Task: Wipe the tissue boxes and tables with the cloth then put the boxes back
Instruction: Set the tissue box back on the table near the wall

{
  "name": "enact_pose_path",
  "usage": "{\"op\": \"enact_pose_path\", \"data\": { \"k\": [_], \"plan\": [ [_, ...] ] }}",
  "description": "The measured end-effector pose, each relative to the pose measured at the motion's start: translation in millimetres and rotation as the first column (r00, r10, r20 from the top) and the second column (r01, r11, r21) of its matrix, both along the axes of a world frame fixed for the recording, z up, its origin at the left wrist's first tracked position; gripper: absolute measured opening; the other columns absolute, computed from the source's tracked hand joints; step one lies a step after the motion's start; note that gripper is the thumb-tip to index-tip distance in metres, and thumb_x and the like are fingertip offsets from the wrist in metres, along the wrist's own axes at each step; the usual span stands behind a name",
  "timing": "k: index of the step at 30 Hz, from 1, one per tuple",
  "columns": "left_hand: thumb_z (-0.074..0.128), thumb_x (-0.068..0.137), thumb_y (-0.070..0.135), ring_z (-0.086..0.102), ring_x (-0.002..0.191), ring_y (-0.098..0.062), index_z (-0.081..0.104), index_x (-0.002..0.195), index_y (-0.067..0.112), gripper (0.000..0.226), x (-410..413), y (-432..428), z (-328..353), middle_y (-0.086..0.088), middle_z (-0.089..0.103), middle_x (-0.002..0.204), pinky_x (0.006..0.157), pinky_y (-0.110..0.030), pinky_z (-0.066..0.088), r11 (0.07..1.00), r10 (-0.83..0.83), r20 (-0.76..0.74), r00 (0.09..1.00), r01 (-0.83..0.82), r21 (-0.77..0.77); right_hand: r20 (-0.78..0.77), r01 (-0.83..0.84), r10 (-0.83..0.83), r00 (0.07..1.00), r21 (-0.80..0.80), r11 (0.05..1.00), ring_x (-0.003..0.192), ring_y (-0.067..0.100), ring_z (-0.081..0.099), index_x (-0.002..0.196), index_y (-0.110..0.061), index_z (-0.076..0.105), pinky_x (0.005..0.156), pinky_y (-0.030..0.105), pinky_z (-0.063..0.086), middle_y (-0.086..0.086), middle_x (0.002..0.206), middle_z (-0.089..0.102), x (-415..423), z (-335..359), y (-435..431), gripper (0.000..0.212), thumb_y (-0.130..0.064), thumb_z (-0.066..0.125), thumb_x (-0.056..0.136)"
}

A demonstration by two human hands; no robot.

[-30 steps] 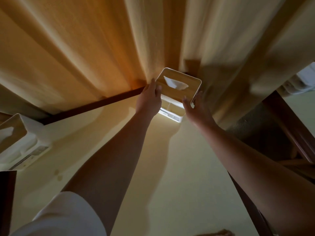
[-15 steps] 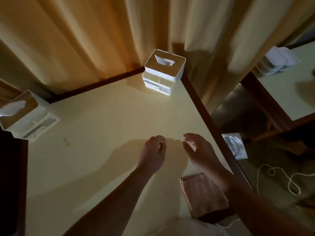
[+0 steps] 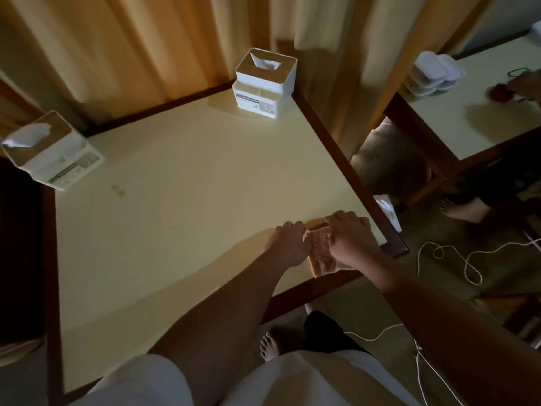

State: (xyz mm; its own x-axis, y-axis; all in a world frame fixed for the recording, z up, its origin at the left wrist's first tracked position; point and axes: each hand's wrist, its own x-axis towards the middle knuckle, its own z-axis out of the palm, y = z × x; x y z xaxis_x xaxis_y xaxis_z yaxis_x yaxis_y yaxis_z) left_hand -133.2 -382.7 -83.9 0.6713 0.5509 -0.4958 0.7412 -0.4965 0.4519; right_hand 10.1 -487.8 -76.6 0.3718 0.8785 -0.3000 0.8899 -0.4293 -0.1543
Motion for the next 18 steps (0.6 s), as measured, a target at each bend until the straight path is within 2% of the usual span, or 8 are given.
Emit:
{"op": "enact_pose_path", "data": {
  "k": [4,8,10,11,14,18],
  "plan": [
    [0.058,0.100,0.033,0.056,0.118,-0.036,0.057,0.129,0.015,0.033,12,-18,3,-0.013,0.055,0.128,0.088,-0.043,0.050,0.981,0.191,0.029,0.981,-0.190,-0.029,0.067,-0.030,0.031,0.997,-0.014,0.999,0.120,0.026,0.051,0.128,-0.018,0.056,0.100,0.047,0.041,0.004,0.129,0.056,11,-3,-4,0.030,-0.025,0.052,0.098],
    [0.058,0.099,0.026,0.060,0.104,-0.033,0.059,0.113,0.017,0.017,22,-32,4,-0.008,0.061,0.115,0.080,-0.041,0.052,0.939,0.344,0.100,0.934,-0.340,-0.055,0.025,-0.062,0.061,0.998,0.043,0.997,0.113,0.026,0.052,0.115,-0.019,0.058,0.095,0.044,0.040,0.003,0.119,0.058,23,-7,-8,0.020,-0.027,0.048,0.100],
    [0.058,0.100,0.027,0.062,0.093,-0.029,0.057,0.100,0.021,0.006,20,-35,6,-0.003,0.064,0.098,0.073,-0.038,0.050,0.886,0.461,0.163,0.872,-0.440,-0.146,-0.035,-0.092,0.096,0.995,0.093,0.991,0.108,0.025,0.055,0.111,-0.018,0.058,0.095,0.042,0.041,0.003,0.112,0.061,28,-9,-11,0.018,-0.029,0.047,0.102],
    [0.060,0.101,0.029,0.061,0.088,-0.025,0.057,0.097,0.022,0.009,18,-36,8,0.000,0.062,0.093,0.070,-0.036,0.047,0.853,0.516,0.187,0.836,-0.480,-0.206,-0.081,-0.102,0.112,0.990,0.119,0.988,0.103,0.024,0.057,0.109,-0.018,0.058,0.094,0.041,0.043,0.002,0.106,0.063,29,-8,-12,0.018,-0.031,0.047,0.104],
    [0.066,0.101,0.034,0.059,0.086,-0.020,0.060,0.101,0.021,0.014,2,-40,16,-0.001,0.065,0.097,0.071,-0.034,0.043,0.747,0.652,0.246,0.717,-0.552,-0.370,-0.292,-0.070,0.117,0.949,0.168,0.983,0.089,0.019,0.061,0.108,-0.017,0.060,0.083,0.039,0.050,-0.001,0.094,0.064,26,0,-12,0.016,-0.032,0.054,0.104],
    [0.069,0.102,0.025,0.068,0.086,-0.023,0.065,0.103,0.018,0.008,-30,-47,18,-0.008,0.074,0.099,0.079,-0.040,0.054,0.601,0.795,0.317,0.517,-0.600,-0.527,-0.479,-0.047,0.158,0.863,0.235,0.971,0.086,0.015,0.063,0.110,-0.016,0.066,0.077,0.035,0.052,-0.001,0.094,0.068,8,12,-7,0.016,-0.025,0.056,0.100]
  ]
}}
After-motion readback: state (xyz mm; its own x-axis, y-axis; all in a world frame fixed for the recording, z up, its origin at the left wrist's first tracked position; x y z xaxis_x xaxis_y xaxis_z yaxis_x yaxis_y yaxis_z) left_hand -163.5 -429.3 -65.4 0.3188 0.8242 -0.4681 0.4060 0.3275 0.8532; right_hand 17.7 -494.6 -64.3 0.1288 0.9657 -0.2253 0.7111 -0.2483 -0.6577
